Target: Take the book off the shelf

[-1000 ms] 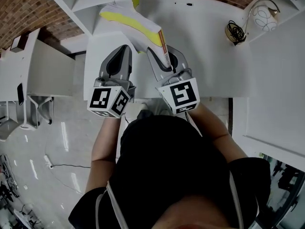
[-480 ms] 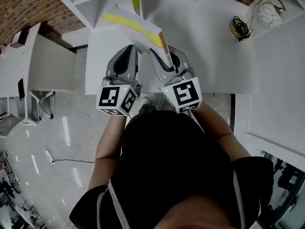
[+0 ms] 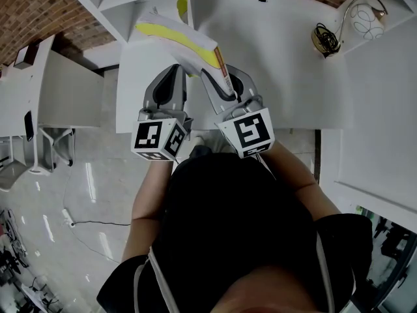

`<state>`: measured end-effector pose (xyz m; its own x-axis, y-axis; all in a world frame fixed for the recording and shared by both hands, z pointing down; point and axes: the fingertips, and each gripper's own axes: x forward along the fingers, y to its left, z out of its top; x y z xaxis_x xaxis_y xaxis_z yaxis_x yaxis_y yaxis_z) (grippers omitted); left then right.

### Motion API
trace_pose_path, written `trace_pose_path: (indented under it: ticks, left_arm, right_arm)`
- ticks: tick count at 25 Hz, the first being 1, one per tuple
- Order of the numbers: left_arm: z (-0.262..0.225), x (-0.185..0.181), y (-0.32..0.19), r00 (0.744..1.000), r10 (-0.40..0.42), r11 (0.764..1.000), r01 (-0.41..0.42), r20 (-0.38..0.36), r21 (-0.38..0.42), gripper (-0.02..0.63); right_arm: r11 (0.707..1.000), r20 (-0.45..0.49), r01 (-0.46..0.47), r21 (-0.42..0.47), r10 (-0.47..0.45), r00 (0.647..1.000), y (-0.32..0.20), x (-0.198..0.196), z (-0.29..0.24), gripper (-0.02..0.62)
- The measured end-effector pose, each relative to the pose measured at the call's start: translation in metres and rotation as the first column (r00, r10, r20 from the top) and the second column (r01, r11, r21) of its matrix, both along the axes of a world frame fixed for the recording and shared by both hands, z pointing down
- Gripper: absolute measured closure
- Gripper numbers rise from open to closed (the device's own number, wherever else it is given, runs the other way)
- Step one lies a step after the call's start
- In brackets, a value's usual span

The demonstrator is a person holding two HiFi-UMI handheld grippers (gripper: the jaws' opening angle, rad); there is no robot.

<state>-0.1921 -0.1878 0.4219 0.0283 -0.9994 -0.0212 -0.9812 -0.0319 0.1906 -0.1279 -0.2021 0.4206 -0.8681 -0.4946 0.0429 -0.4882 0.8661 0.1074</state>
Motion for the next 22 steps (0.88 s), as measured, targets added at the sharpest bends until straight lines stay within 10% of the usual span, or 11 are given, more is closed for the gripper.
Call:
trace_pose_path:
  ticks: [22]
  left_arm:
    - [0.002, -0.003, -0.004, 1.0, 0.002, 1.0, -0.002, 0.001, -0.016, 0.599]
  right_arm:
    - [0.999, -0.017, -0.026, -0.025, 0.026, 1.0, -0.011, 0.001, 0.004, 0.529]
